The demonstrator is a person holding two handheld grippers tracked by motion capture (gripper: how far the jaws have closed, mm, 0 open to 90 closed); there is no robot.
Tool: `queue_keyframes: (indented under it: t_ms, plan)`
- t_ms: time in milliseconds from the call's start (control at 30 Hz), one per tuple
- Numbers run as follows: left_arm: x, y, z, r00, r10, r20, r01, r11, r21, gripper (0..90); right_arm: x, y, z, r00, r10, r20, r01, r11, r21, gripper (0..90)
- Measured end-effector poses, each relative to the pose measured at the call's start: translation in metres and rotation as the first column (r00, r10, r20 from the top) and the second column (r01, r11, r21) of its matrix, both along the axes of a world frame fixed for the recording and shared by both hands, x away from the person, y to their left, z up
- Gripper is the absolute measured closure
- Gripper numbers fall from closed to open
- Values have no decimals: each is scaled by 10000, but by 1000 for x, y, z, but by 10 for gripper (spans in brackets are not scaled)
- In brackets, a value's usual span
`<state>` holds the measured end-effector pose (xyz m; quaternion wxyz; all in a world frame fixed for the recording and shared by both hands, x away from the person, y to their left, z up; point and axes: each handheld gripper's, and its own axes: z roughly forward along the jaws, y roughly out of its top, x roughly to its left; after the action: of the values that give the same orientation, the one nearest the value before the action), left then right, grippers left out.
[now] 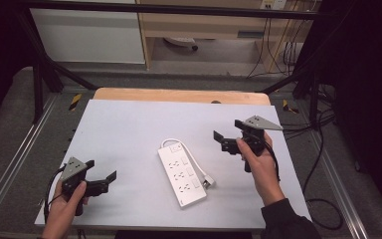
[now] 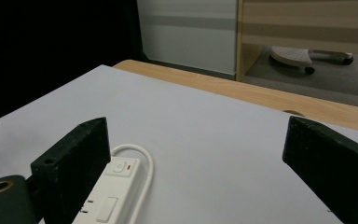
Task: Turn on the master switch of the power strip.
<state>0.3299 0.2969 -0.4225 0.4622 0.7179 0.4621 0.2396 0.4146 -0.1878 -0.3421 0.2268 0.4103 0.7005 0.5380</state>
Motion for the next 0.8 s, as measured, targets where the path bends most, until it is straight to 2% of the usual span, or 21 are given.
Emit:
queue_keyframes:
  t_ms: [167, 467, 800]
  plan:
    - [-1, 1, 0, 10000, 31, -11, -31, 10000, -24, 60, -6, -20, -3, 9991, -374, 199, 371, 9992, 171, 78]
    - [-1, 1, 0, 9999, 101, -21, -101, 9999, -30, 60, -20, -49, -15, 9952, -877, 426, 869, 9960, 203, 78]
    - [-1, 1, 0, 9999, 132, -8, -132, 9999, -57, 60, -35, -76, -31, 9914, -1263, 337, 1261, 9920, 75, 78]
